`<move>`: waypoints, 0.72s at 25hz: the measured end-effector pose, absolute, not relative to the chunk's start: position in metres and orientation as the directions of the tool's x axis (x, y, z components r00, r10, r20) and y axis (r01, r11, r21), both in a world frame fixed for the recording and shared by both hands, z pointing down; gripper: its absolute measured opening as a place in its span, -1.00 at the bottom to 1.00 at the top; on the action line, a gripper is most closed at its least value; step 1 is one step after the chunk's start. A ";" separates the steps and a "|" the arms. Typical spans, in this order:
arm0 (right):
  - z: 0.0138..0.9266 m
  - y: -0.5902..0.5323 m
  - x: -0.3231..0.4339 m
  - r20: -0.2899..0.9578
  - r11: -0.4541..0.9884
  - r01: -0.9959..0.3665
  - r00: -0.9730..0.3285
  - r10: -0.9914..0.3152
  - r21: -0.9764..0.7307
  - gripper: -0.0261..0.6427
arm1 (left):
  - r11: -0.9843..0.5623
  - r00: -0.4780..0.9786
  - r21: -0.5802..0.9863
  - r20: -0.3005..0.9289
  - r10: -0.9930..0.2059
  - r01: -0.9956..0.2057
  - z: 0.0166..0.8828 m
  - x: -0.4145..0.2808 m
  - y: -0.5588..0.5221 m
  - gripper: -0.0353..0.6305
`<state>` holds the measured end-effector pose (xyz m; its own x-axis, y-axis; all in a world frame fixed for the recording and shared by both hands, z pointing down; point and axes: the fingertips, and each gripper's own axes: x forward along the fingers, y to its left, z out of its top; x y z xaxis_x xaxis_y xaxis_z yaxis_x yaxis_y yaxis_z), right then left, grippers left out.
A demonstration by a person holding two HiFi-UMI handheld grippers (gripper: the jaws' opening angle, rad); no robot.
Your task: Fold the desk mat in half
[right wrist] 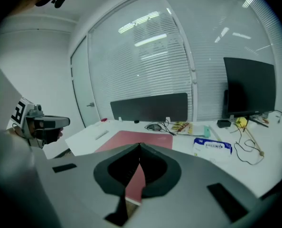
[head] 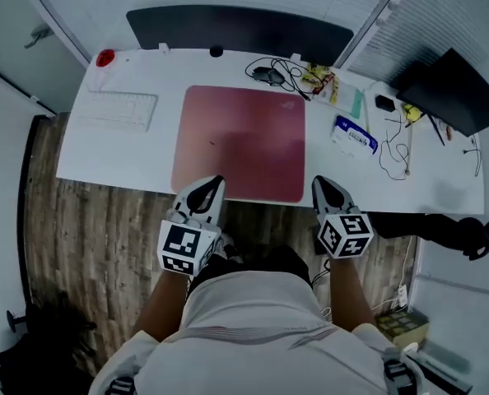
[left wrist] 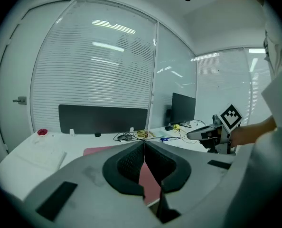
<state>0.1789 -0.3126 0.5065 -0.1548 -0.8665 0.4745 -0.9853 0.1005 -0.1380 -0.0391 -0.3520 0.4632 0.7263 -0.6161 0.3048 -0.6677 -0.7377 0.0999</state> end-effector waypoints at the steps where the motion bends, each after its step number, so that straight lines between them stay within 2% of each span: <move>1: 0.517 -0.309 0.182 0.502 0.084 -0.987 -0.143 -0.853 -0.138 -0.77 | -0.744 0.735 0.115 0.313 -0.602 -0.658 0.469 -0.036 -0.353 -0.85; 4: 0.555 -0.297 0.193 0.596 0.046 -0.990 -0.116 -0.794 -0.131 -0.76 | -0.761 0.759 0.157 0.334 -0.559 -0.629 0.482 -0.024 -0.352 -0.85; 6: 0.585 -0.292 0.197 0.659 0.036 -0.989 -0.122 -0.743 -0.142 -0.56 | -0.762 0.762 0.176 0.355 -0.542 -0.623 0.491 -0.019 -0.350 -0.85; 10: 0.641 -0.286 0.207 0.760 0.023 -0.993 -0.104 -0.641 -0.116 -0.47 | -0.738 0.750 0.217 0.389 -0.535 -0.639 0.506 -0.014 -0.344 -0.85; 14: 0.699 -0.279 0.211 0.833 0.010 -0.992 -0.111 -0.541 -0.126 -0.37 | -0.708 0.723 0.234 0.432 -0.539 -0.667 0.518 -0.017 -0.333 -0.85; 18: 0.729 -0.278 0.212 0.865 -0.011 -0.991 -0.113 -0.490 -0.135 -0.35 | -0.675 0.697 0.244 0.456 -0.554 -0.696 0.523 -0.021 -0.330 -0.85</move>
<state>0.2118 -0.2782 0.7290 -0.1126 -0.4898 0.8646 -0.9908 -0.0107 -0.1351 -0.0208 -0.3299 0.5229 0.6966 -0.5539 0.4560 -0.6964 -0.6750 0.2438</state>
